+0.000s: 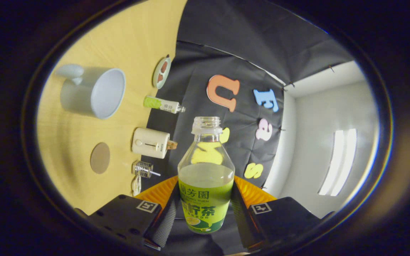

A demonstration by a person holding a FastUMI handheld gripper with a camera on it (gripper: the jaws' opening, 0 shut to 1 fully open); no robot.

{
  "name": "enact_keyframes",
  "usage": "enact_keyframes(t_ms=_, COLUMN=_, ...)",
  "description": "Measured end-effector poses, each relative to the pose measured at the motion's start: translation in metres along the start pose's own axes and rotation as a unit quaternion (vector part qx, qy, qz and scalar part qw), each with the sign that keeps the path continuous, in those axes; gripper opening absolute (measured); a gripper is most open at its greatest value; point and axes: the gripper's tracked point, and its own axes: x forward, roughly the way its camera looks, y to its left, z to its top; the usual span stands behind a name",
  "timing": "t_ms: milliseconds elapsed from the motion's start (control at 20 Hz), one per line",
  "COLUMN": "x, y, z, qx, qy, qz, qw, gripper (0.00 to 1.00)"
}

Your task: Take the bottle from table, then pour the juice into the cup, finally place the bottle on the coaster

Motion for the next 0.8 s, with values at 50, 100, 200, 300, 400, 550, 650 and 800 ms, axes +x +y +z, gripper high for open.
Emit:
enact_keyframes(t_ms=50, x=0.004, y=0.001, z=-0.002, qx=0.045, qy=0.007, qz=0.008, qw=0.999, gripper=0.80)
enact_keyframes(t_ms=100, x=0.006, y=0.002, z=-0.004, qx=0.084, qy=0.013, qz=0.013, qw=0.996, gripper=0.80)
enact_keyframes(t_ms=200, x=0.012, y=0.005, z=-0.009, qx=0.141, qy=0.026, qz=0.027, qw=0.989, gripper=0.80)
enact_keyframes(t_ms=300, x=0.021, y=0.013, z=-0.013, qx=0.203, qy=0.042, qz=0.042, qw=0.977, gripper=0.80)
enact_keyframes(t_ms=400, x=0.025, y=0.032, z=-0.019, qx=0.284, qy=0.073, qz=0.077, qw=0.953, gripper=0.80)
enact_keyframes(t_ms=550, x=0.033, y=0.054, z=-0.030, qx=0.393, qy=0.113, qz=0.106, qw=0.907, gripper=0.80)
enact_keyframes(t_ms=650, x=0.041, y=0.073, z=-0.033, qx=0.453, qy=0.133, qz=0.125, qw=0.873, gripper=0.80)
enact_keyframes(t_ms=800, x=0.047, y=0.105, z=-0.035, qx=0.524, qy=0.157, qz=0.161, qw=0.821, gripper=0.80)
